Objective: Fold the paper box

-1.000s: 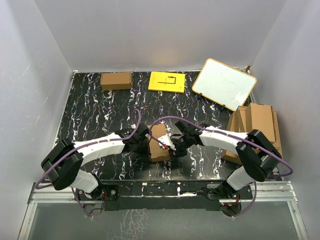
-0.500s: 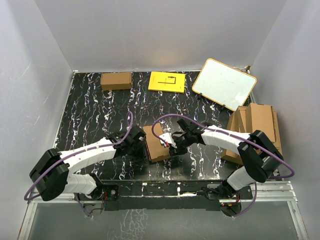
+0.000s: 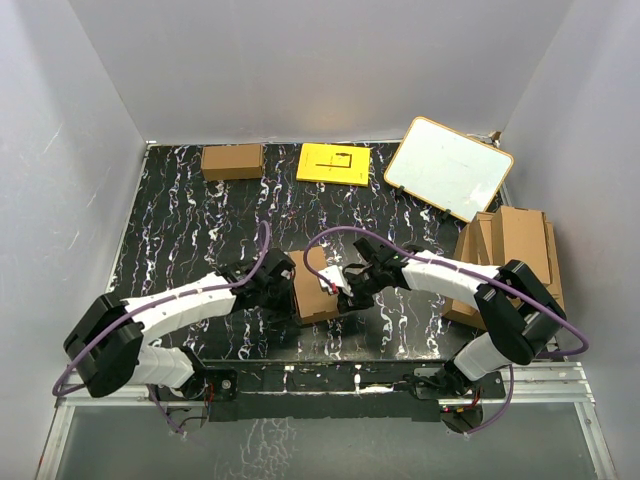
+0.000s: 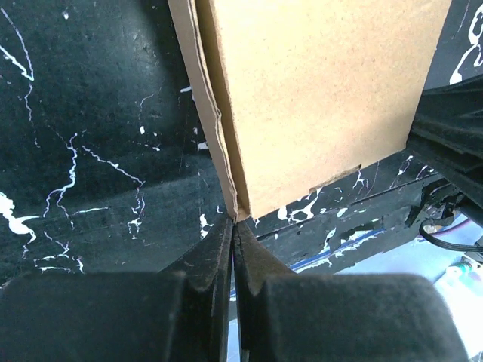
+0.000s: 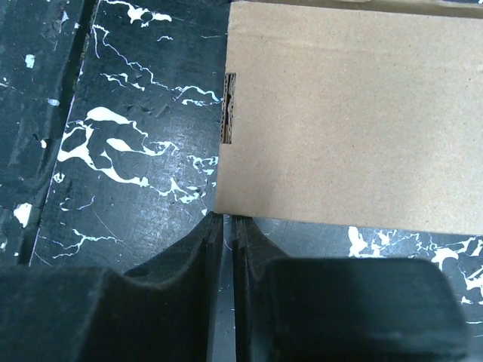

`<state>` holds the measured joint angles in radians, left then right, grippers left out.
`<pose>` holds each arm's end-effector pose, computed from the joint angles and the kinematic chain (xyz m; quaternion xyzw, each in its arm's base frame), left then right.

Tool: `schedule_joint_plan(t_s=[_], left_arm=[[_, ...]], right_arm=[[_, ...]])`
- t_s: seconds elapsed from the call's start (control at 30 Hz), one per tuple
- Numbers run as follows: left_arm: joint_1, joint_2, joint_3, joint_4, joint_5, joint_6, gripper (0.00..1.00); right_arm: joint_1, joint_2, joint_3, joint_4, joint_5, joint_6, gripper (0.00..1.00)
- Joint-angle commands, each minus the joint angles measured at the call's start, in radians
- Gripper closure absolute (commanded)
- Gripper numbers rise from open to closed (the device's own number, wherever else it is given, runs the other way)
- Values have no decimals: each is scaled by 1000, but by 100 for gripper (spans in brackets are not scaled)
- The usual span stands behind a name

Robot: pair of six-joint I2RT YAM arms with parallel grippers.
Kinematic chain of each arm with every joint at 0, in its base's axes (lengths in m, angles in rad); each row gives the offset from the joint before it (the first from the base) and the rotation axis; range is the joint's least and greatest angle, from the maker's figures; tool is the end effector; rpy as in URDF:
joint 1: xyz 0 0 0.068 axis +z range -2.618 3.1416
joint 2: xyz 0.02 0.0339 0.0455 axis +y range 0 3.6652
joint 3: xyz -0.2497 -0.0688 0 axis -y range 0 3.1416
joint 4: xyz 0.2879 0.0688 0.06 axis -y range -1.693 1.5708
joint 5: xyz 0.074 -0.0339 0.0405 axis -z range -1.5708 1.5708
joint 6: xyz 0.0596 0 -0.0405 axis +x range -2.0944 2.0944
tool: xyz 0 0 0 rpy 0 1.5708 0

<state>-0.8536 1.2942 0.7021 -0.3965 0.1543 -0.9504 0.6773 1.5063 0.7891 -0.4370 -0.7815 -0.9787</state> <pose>0.1885 -0.2301 0.1318 -0.0241 0.9550 -0.2703 0.1195 0.2132 0.2253 0.1123 -0.7196 0.5538 0.3397 0.2450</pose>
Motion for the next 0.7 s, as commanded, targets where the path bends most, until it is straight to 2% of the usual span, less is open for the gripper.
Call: schedule_joint_plan(t_s=[0.0,0.23,0.33,0.4,0.5,0.67], left_arm=[[2,43,62,46,41,12,100],[3,70,101,57,42,27,100],[2,47,96,29,39,36,99],[2,3,74,15,40,36,94],[6,-66,45,-20,34,41,79],[20,-151,1,-25,29,44,68]], right_arm=[[27,0,28,59,-53,17,84],[39,-2,33,64,-37,29,84],[21,0,51,35,-12,15,80],[-8,-8,60,5,-24,-18,73],[-62,-33,50,-6,-49,-47,66],[-140,-53,64,-27,-63,-50,63]])
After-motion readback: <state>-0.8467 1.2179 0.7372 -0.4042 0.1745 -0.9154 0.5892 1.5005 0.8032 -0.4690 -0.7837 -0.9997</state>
